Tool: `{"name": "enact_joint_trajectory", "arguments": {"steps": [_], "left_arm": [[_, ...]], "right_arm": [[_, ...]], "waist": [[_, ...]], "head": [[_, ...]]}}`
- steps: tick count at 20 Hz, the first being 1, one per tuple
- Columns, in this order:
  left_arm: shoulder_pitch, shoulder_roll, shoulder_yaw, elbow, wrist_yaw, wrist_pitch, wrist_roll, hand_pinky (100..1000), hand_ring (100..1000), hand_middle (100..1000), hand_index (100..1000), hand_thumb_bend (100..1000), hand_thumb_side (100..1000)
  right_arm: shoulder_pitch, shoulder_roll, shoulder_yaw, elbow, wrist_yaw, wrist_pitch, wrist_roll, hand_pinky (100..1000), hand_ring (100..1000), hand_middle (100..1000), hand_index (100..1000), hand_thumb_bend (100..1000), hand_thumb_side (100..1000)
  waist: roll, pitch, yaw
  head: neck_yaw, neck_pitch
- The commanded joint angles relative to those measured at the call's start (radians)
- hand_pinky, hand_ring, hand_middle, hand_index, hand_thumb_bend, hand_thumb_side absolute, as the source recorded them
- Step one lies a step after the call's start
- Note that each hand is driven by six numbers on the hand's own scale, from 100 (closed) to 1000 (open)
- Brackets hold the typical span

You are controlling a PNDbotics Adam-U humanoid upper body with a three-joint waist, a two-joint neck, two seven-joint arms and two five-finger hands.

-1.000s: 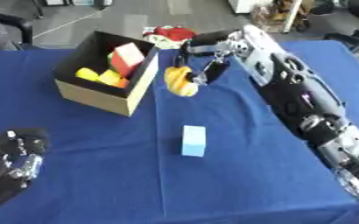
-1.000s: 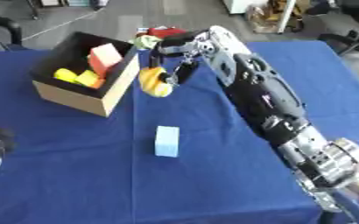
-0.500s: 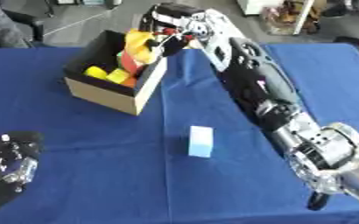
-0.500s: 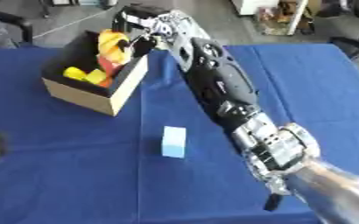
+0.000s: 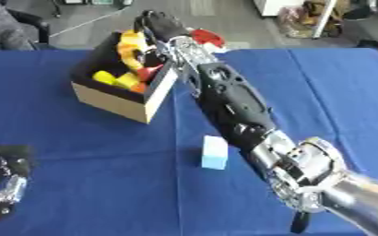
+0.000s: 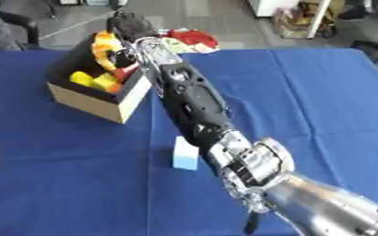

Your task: Pick up objects on the table and place them in the box.

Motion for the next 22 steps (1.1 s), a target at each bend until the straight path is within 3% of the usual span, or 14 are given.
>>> {"name": "enact_joint_trajectory", "arguments": {"steps": [1,2,3,4,7,13,16,19,20,21,22], "left_arm": [[-0.012,0.002,0.001,-0.017,0.005,-0.002,-0.003,734,646,648,729,100,320],[-0.012,0.003,0.002,-0.018,0.005,-0.002,-0.002,734,646,648,729,100,320],[-0.011,0.003,0.003,-0.018,0.005,-0.001,0.000,735,645,648,729,100,320],[-0.010,0.004,0.003,-0.017,0.005,-0.001,0.000,735,646,648,729,100,321],[-0.004,0.007,0.006,-0.015,0.003,0.000,0.003,735,645,647,728,100,323],[0.010,0.015,0.013,-0.013,-0.001,0.001,0.009,735,645,647,729,100,323],[0.016,0.020,0.017,-0.012,-0.004,0.001,0.013,735,645,647,729,100,323],[0.020,0.026,0.023,-0.011,-0.007,0.001,0.019,735,645,647,729,100,323],[0.021,0.027,0.025,-0.011,-0.008,0.001,0.020,735,645,647,729,100,324],[0.022,0.028,0.026,-0.011,-0.009,0.001,0.022,735,645,647,728,100,325],[0.022,0.029,0.028,-0.011,-0.009,0.001,0.023,735,645,647,729,100,325]], "right_arm": [[-0.018,-0.012,0.008,-0.030,0.025,0.049,-0.073,807,724,724,919,599,363],[-0.019,-0.016,0.014,-0.040,0.013,0.044,-0.082,806,723,722,919,600,365],[-0.018,-0.020,0.020,-0.051,-0.001,0.037,-0.088,807,723,722,918,533,439],[-0.018,-0.027,0.030,-0.065,-0.017,0.024,-0.090,809,724,722,919,599,364],[-0.015,-0.058,0.063,-0.119,-0.079,-0.026,-0.066,816,729,724,917,587,357],[0.017,-0.161,0.139,-0.240,-0.257,-0.153,0.081,836,748,740,919,535,360],[0.059,-0.242,0.191,-0.306,-0.405,-0.276,0.231,865,776,766,924,427,338],[0.124,-0.347,0.246,-0.399,-0.634,-0.443,0.468,876,786,776,934,353,314],[0.148,-0.380,0.259,-0.435,-0.709,-0.479,0.542,878,787,772,936,423,275],[0.176,-0.414,0.271,-0.476,-0.783,-0.508,0.615,880,790,777,938,328,315],[0.203,-0.446,0.280,-0.520,-0.847,-0.524,0.679,884,798,790,939,325,291]], "waist": [[0.010,0.003,-0.003],[0.009,0.002,-0.006],[0.008,0.001,-0.010],[0.007,-0.001,-0.014],[0.004,-0.008,-0.032],[-0.007,-0.026,-0.077],[-0.015,-0.035,-0.100],[-0.023,-0.039,-0.119],[-0.025,-0.040,-0.124],[-0.027,-0.041,-0.129],[-0.029,-0.042,-0.133]], "head": [[-0.001,-0.015],[0.000,-0.015],[0.002,-0.014],[0.004,-0.013],[0.013,-0.006],[0.035,0.010],[0.048,0.015],[0.060,0.018],[0.064,0.019],[0.068,0.019],[0.072,0.020]]}}
